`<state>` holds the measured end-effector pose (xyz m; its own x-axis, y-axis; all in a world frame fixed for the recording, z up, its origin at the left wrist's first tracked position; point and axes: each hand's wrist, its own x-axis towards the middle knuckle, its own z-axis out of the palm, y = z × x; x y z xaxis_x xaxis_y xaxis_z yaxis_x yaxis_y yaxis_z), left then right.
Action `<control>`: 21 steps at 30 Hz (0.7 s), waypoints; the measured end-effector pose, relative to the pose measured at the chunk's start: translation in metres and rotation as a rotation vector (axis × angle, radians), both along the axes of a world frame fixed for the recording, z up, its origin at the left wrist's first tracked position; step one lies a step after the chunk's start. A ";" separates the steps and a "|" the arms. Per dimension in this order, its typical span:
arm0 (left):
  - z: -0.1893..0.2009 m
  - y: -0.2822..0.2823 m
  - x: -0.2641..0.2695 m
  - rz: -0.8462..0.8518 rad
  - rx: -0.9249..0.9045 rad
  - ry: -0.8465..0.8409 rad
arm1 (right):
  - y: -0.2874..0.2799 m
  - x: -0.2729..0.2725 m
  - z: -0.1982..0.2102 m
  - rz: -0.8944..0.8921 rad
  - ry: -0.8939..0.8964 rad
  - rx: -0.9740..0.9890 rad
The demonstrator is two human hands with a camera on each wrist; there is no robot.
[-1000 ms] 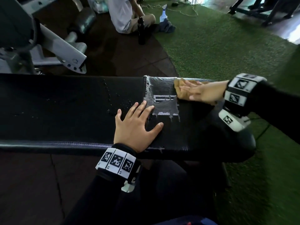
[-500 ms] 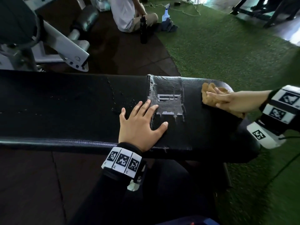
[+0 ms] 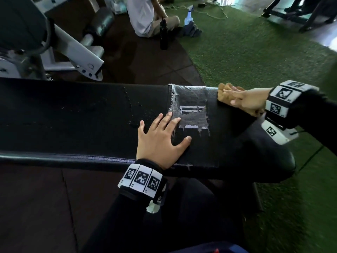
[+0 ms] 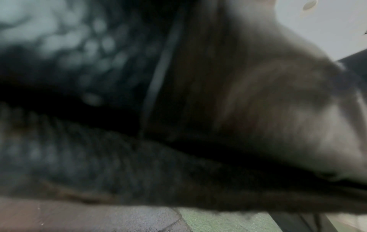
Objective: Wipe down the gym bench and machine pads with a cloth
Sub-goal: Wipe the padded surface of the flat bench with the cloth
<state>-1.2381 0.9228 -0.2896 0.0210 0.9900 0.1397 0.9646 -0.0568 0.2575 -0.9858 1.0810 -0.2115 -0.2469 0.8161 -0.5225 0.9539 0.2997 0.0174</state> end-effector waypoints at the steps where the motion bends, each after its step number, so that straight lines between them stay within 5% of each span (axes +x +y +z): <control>1: 0.000 0.000 0.000 -0.001 0.003 -0.002 | -0.003 0.008 0.000 -0.020 -0.025 0.002; 8: -0.002 0.000 0.000 -0.010 0.007 0.005 | -0.039 0.002 -0.001 0.041 -0.088 -0.056; 14: 0.003 -0.003 -0.016 -0.040 -0.029 -0.022 | 0.000 -0.024 -0.005 0.004 -0.010 -0.035; 18: 0.008 -0.004 -0.053 0.068 -0.100 0.063 | 0.031 -0.019 -0.013 -0.084 0.121 0.036; 21: 0.012 -0.004 -0.098 0.181 -0.159 0.088 | 0.049 -0.012 -0.017 -0.195 0.336 -0.096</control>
<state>-1.3364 0.9184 -0.2773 -0.1531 0.9881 -0.0124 0.9745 0.1530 0.1643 -0.9975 1.1305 -0.2284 -0.2619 0.8160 -0.5153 0.9410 0.0972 -0.3243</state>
